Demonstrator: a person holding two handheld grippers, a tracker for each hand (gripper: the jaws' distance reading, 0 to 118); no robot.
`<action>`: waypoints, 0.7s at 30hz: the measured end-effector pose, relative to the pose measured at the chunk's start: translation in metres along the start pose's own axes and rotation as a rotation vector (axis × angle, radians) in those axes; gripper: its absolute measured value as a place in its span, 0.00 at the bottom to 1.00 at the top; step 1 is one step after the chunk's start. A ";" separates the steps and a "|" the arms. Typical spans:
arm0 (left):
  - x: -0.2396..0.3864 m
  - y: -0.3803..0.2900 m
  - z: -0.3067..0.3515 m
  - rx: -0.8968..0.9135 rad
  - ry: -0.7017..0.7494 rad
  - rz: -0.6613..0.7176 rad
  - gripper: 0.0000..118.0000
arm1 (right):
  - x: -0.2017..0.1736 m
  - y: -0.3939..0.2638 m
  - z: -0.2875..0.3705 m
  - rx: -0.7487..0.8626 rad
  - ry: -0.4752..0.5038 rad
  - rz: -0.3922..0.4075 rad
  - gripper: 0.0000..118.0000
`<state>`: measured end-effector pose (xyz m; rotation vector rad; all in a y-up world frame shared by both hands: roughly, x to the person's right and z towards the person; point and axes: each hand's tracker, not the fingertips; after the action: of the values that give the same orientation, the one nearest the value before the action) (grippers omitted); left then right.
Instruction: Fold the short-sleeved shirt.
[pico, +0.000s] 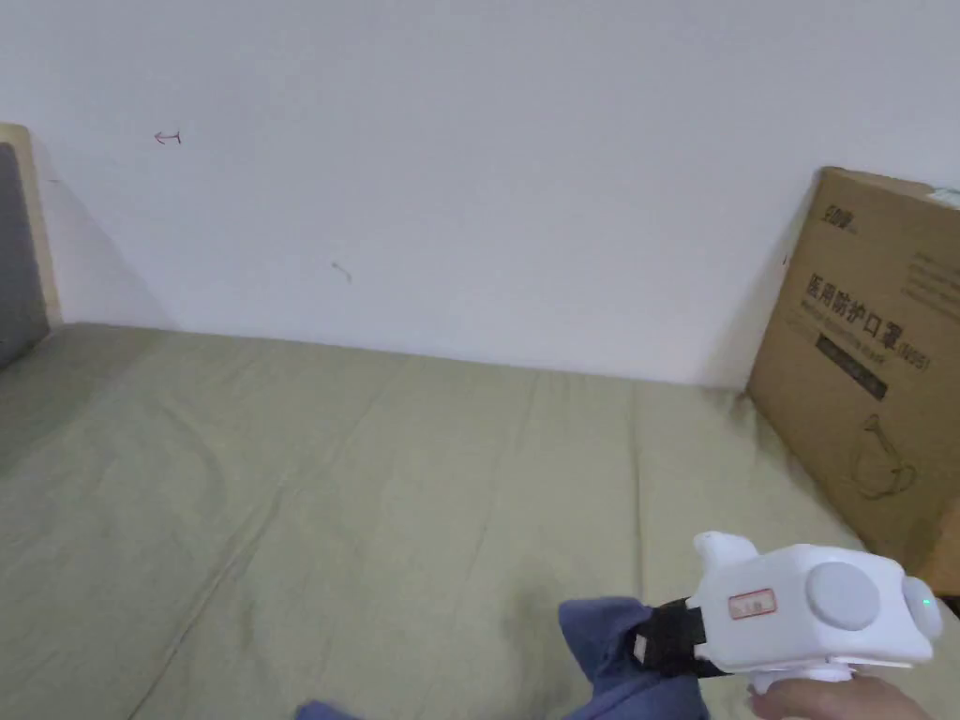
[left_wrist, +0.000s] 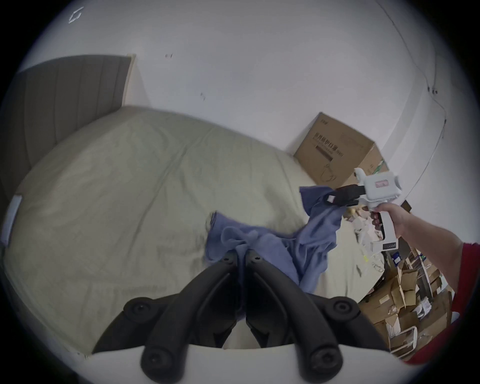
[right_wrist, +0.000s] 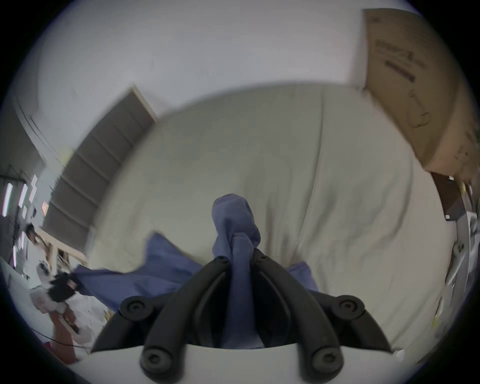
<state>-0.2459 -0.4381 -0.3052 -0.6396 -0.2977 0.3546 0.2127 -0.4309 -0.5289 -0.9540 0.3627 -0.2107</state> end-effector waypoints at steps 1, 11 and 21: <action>-0.001 0.011 0.014 0.041 -0.011 -0.020 0.03 | 0.000 0.004 0.030 0.079 0.025 -0.025 0.08; 0.030 0.159 0.078 0.259 -0.019 -0.150 0.03 | -0.032 0.046 0.247 0.543 0.038 -0.042 0.08; 0.070 0.254 0.064 0.411 0.025 -0.194 0.03 | -0.064 0.132 0.312 0.700 -0.029 -0.019 0.08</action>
<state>-0.2653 -0.1865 -0.4042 -0.2085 -0.2508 0.2114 0.2779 -0.0992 -0.4611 -0.2698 0.2254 -0.3137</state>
